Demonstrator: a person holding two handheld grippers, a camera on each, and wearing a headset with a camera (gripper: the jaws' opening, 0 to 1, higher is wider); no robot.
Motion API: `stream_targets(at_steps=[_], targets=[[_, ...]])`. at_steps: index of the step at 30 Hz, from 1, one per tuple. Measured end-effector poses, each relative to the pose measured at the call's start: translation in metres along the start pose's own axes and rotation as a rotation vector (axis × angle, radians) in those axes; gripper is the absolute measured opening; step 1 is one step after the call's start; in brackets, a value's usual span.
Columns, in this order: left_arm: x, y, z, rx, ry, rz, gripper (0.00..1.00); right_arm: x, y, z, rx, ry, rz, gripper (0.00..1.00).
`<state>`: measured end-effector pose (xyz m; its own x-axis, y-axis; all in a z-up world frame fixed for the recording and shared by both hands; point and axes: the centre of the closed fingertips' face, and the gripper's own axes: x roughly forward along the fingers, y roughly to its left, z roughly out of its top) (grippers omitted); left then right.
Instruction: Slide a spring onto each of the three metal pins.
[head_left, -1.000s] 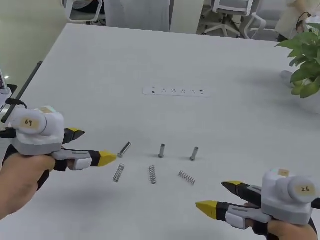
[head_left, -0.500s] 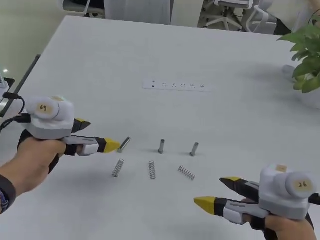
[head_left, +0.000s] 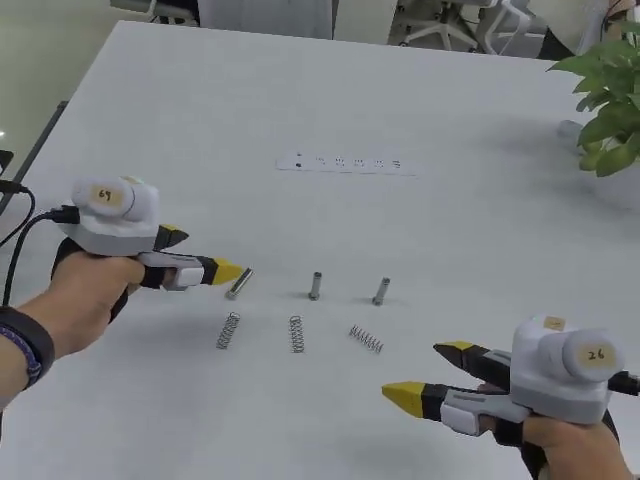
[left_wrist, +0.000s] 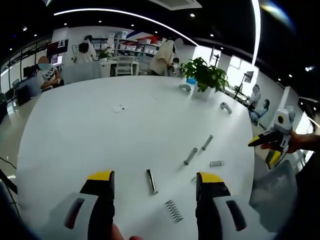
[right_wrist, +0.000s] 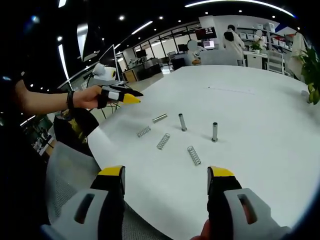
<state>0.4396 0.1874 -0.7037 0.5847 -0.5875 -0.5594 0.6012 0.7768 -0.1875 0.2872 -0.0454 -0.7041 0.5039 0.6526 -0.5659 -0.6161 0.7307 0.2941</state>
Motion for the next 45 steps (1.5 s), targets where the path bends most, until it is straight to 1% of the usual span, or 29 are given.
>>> stream_targets(at_steps=[5, 10, 21, 26, 31, 32, 34, 36, 39, 41, 45], targets=[[0.011, 0.002, -0.002, -0.001, 0.021, -0.001, 0.58, -0.001, -0.001, -0.001, -0.011, 0.008, -0.005, 0.66], [0.020, 0.002, -0.004, 0.000, 0.035, 0.001, 0.52, -0.002, -0.003, 0.000, -0.015, 0.008, -0.010, 0.66], [0.039, 0.004, -0.012, -0.033, 0.092, 0.014, 0.41, -0.005, -0.008, -0.002, -0.012, 0.010, -0.023, 0.66], [0.048, 0.005, -0.013, -0.051, 0.106, 0.017, 0.36, -0.007, -0.010, -0.003, -0.010, 0.010, -0.028, 0.66], [0.057, 0.004, -0.015, -0.051, 0.126, 0.017, 0.31, -0.009, -0.012, -0.003, -0.009, 0.011, -0.033, 0.66], [0.060, 0.008, -0.016, -0.049, 0.136, 0.018, 0.31, -0.009, -0.012, -0.004, -0.009, 0.012, -0.034, 0.66], [0.064, 0.009, -0.018, -0.047, 0.146, 0.018, 0.29, -0.010, -0.014, -0.004, -0.008, 0.014, -0.037, 0.66], [0.069, 0.010, -0.022, -0.048, 0.167, 0.021, 0.27, -0.010, -0.014, -0.005, -0.007, 0.016, -0.040, 0.66], [0.073, 0.011, -0.026, -0.043, 0.183, 0.023, 0.25, -0.011, -0.015, -0.006, -0.006, 0.018, -0.041, 0.66], [0.076, 0.011, -0.031, -0.036, 0.208, 0.028, 0.22, -0.011, -0.016, -0.007, -0.005, 0.022, -0.043, 0.66], [0.080, 0.010, -0.035, -0.031, 0.228, 0.038, 0.16, -0.012, -0.017, -0.008, -0.003, 0.024, -0.046, 0.66]])
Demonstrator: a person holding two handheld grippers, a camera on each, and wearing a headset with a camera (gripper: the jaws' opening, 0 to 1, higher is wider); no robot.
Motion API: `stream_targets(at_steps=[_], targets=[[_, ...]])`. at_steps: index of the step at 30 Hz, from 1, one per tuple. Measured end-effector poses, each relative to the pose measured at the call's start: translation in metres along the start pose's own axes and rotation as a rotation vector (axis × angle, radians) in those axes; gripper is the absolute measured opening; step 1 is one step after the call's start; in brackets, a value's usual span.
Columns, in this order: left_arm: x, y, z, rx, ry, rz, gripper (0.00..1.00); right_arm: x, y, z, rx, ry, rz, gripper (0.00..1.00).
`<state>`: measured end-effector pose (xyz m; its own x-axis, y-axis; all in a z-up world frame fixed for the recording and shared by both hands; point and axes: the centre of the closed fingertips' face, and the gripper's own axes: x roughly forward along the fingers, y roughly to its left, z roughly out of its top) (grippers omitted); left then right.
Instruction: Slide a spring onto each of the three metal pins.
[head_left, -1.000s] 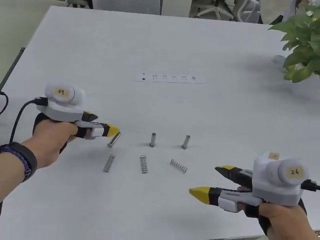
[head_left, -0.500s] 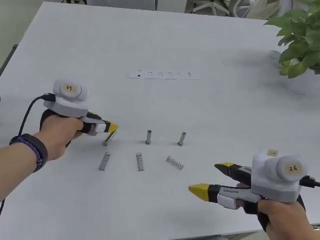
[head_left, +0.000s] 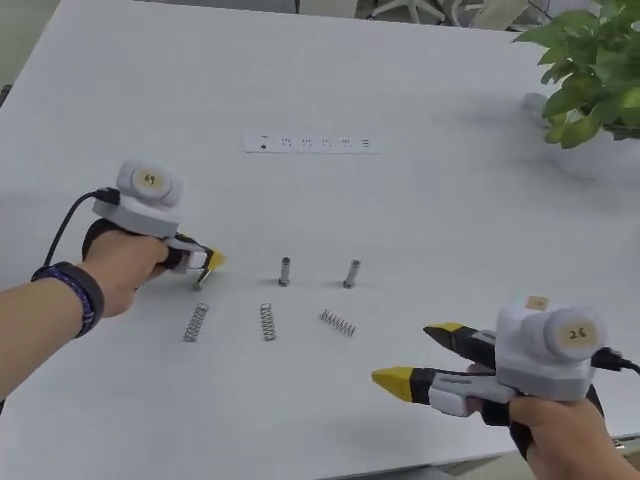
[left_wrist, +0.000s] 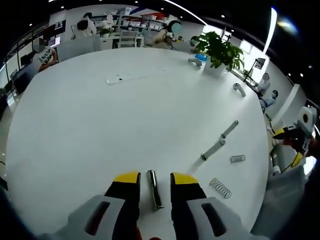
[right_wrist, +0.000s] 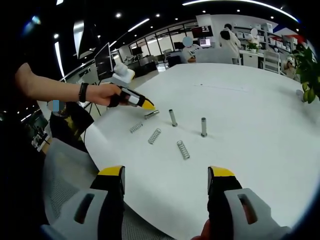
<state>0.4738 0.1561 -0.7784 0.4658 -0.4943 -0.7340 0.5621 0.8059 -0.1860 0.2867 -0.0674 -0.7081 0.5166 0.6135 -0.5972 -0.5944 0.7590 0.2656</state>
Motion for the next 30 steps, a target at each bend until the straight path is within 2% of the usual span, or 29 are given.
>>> stream_targets(at_steps=[16, 22, 24, 30], targets=[[0.013, -0.001, -0.009, 0.000, 0.075, 0.008, 0.08, -0.004, -0.006, -0.003, 0.015, 0.004, -0.014, 0.66], [0.017, 0.002, -0.012, -0.005, 0.105, 0.013, 0.05, -0.005, -0.007, -0.004, 0.018, 0.007, -0.016, 0.66], [0.021, 0.006, -0.011, -0.005, 0.119, 0.016, 0.05, -0.005, -0.007, -0.004, 0.019, 0.006, -0.017, 0.66], [0.025, 0.002, -0.012, -0.020, 0.140, 0.014, 0.04, -0.005, -0.008, -0.005, 0.026, 0.006, -0.016, 0.66]])
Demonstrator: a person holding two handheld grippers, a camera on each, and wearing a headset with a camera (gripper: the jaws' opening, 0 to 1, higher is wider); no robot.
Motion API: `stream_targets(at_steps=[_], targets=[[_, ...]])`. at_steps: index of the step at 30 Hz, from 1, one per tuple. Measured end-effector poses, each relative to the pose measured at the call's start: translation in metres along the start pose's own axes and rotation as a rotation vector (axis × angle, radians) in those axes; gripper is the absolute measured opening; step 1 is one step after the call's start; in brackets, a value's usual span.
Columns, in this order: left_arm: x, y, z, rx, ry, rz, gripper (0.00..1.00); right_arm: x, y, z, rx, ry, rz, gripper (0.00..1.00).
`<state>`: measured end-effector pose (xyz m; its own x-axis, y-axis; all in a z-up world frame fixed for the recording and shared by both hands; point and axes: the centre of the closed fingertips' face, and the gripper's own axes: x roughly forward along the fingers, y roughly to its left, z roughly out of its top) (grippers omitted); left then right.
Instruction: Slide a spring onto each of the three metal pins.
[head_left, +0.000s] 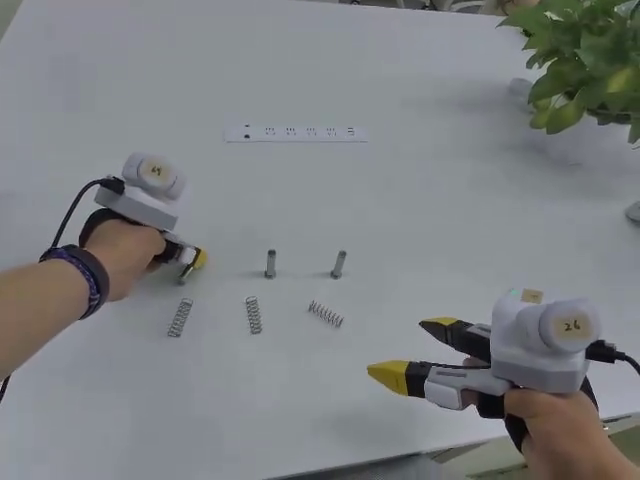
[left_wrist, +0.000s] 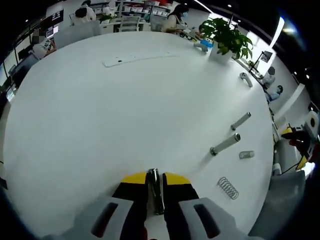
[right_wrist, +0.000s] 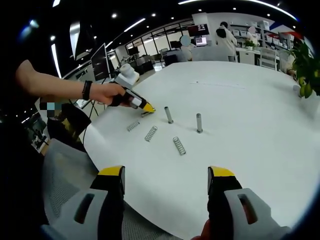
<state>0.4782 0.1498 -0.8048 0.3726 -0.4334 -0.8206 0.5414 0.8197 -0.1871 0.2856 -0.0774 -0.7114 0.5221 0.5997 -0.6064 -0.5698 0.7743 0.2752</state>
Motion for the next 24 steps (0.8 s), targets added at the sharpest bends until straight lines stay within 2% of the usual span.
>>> stream_targets(at_steps=[3, 10, 24], targets=[[0.0027, 0.0041, -0.0013, 0.028, 0.021, 0.011, 0.02, 0.0006, 0.0002, -0.0010, -0.002, 0.003, 0.002, 0.66], [0.0050, 0.0042, -0.0032, 0.093, 0.062, 0.041, 0.02, 0.0010, 0.0009, -0.0006, -0.001, 0.001, 0.002, 0.66], [0.0040, 0.0061, -0.0055, 0.068, 0.076, 0.035, 0.00, -0.0008, -0.0023, -0.0010, 0.003, -0.001, -0.003, 0.66]])
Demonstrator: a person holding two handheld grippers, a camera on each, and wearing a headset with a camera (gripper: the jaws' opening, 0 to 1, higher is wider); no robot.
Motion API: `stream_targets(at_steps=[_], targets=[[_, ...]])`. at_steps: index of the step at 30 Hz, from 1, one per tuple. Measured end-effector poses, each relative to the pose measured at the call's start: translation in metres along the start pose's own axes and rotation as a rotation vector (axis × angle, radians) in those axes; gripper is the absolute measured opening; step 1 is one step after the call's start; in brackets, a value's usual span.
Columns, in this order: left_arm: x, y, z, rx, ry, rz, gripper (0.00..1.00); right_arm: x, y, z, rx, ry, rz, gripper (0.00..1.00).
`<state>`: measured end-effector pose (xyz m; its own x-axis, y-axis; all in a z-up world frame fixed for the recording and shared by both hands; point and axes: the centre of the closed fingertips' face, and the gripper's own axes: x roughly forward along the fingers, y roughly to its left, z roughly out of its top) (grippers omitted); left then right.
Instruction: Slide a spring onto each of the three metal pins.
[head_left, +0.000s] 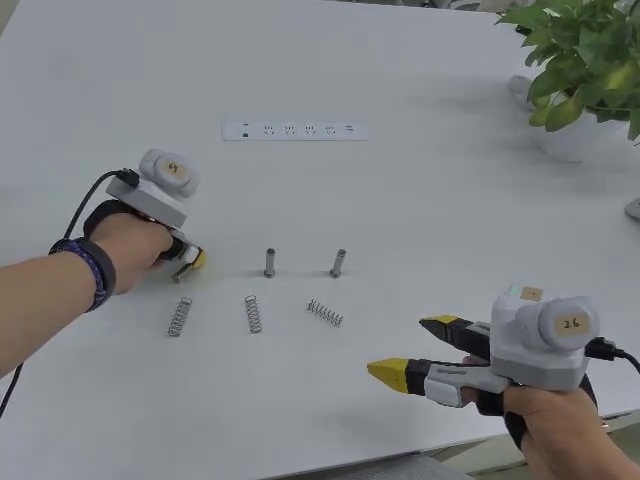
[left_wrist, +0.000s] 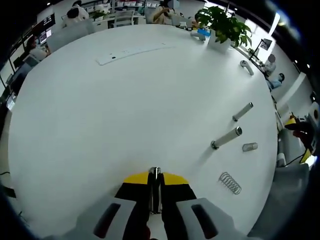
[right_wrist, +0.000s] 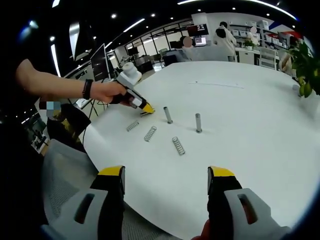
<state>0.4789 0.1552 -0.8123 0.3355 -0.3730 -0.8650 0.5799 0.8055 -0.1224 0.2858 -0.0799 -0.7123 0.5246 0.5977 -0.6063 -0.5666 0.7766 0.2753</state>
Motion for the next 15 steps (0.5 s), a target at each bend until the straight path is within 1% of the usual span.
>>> stream_targets(at_steps=[6, 9, 15], targets=[[-0.005, 0.000, 0.003, 0.004, -0.014, 0.009, 0.00, 0.000, -0.002, 0.000, 0.002, -0.002, -0.002, 0.65], [-0.009, 0.000, 0.005, 0.001, -0.026, 0.013, 0.00, 0.000, -0.001, 0.000, 0.005, -0.005, -0.002, 0.65], [-0.014, 0.002, 0.007, -0.011, -0.039, 0.018, 0.00, 0.001, 0.000, 0.000, 0.007, -0.008, -0.002, 0.65]])
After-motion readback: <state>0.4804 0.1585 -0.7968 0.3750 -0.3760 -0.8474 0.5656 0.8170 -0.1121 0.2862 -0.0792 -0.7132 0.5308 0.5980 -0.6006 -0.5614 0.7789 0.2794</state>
